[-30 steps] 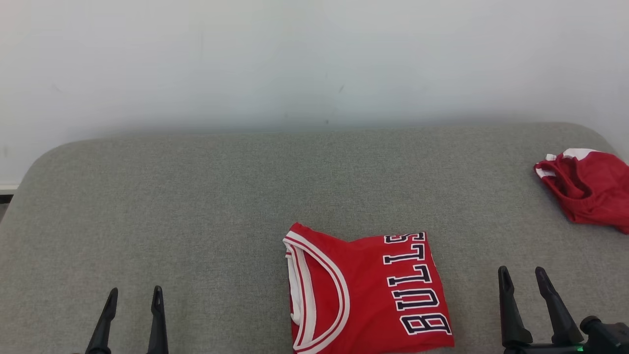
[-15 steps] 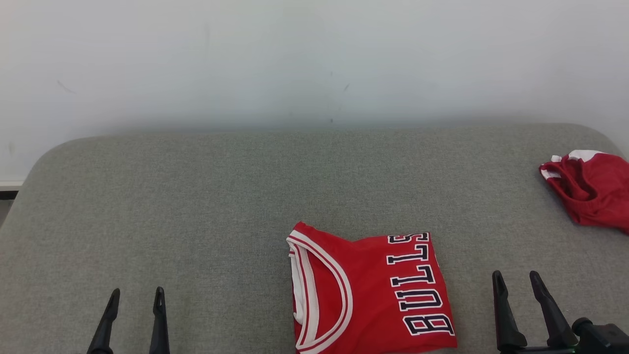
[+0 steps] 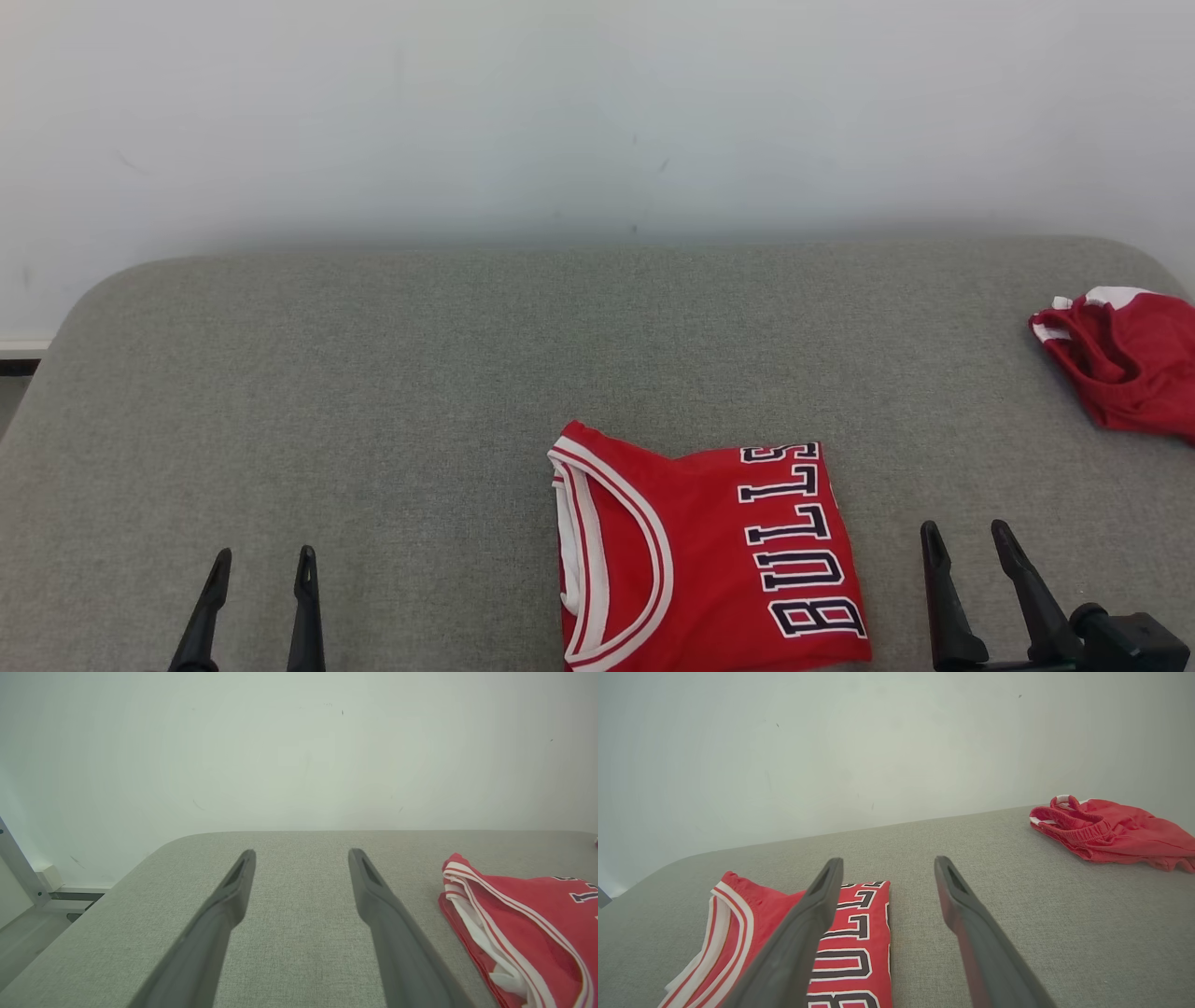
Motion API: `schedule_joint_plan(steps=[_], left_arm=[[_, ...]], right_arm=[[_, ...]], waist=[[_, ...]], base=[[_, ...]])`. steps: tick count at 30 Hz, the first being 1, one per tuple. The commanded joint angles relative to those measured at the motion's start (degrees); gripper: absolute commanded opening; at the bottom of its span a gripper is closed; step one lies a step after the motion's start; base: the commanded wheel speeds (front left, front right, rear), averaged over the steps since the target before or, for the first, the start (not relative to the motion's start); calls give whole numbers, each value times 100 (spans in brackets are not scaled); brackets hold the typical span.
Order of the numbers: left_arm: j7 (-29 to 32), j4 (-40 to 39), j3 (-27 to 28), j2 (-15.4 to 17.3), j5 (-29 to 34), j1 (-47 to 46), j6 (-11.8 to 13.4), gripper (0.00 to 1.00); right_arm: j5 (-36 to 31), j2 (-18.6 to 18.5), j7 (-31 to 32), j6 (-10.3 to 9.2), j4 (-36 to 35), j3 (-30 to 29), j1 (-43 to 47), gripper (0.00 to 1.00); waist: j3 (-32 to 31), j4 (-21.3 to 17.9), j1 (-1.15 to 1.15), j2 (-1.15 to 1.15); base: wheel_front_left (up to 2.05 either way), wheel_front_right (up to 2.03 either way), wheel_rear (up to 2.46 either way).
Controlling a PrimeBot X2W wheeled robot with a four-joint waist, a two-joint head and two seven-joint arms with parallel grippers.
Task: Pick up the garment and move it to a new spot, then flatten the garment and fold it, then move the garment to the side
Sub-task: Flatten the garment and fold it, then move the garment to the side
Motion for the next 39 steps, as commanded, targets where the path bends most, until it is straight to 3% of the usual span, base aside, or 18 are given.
schedule_joint_plan(steps=[1,28,39], left_arm=[[-15,9,-3,17,42,8,0,100],[-15,10,-7,28,39,17,6,100],[-15,18,-80,16,-15,-13,3,100]], right_arm=[[-38,-9,21,-13,0,19,-9,100],[-61,25,105,-13,-57,30,23,100],[4,-290,566,-13,137,134,-633,100]], waist=[[-1,3,0,0],[-21,56,0,0],[29,251,0,0]], base=[[0,0,0],[0,0,0],[0,0,0]])
